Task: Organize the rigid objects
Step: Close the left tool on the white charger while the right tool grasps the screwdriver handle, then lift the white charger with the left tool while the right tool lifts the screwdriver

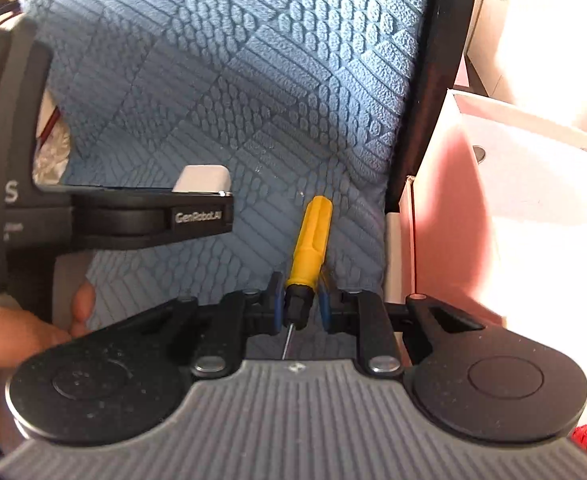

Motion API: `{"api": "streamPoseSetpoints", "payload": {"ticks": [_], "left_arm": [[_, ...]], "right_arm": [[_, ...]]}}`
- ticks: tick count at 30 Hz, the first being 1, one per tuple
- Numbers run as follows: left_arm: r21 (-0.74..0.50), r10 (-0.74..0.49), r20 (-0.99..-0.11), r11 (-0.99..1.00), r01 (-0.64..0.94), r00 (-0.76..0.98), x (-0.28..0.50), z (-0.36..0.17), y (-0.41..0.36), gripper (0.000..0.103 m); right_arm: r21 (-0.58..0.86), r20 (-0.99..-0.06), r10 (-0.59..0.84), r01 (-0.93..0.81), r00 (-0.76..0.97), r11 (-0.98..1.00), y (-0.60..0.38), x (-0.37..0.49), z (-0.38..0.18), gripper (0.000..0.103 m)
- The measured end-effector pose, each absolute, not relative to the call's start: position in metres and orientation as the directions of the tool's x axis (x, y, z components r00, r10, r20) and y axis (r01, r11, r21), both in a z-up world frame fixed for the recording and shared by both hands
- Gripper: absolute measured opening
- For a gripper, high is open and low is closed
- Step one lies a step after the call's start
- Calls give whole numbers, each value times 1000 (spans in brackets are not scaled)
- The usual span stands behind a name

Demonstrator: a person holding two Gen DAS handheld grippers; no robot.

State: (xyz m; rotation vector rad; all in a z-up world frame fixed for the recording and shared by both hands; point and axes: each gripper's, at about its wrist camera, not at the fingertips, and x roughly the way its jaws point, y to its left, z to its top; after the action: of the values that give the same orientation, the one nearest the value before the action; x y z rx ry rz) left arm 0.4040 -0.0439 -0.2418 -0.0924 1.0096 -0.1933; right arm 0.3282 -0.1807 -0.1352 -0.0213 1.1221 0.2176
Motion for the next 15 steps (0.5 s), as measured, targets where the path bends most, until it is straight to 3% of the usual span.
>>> {"api": "streamPoseSetpoints", "payload": {"ticks": [7, 15], "left_arm": [[-265, -283, -828, 958, 108, 484, 379, -226, -32, 51], [-295, -296, -824, 952, 81, 484, 340, -207, -3, 51]], "right_arm": [[113, -899, 182, -189, 398, 975, -183, 295, -133, 21], [146, -883, 220, -203, 415, 968, -186, 256, -116, 21]]}}
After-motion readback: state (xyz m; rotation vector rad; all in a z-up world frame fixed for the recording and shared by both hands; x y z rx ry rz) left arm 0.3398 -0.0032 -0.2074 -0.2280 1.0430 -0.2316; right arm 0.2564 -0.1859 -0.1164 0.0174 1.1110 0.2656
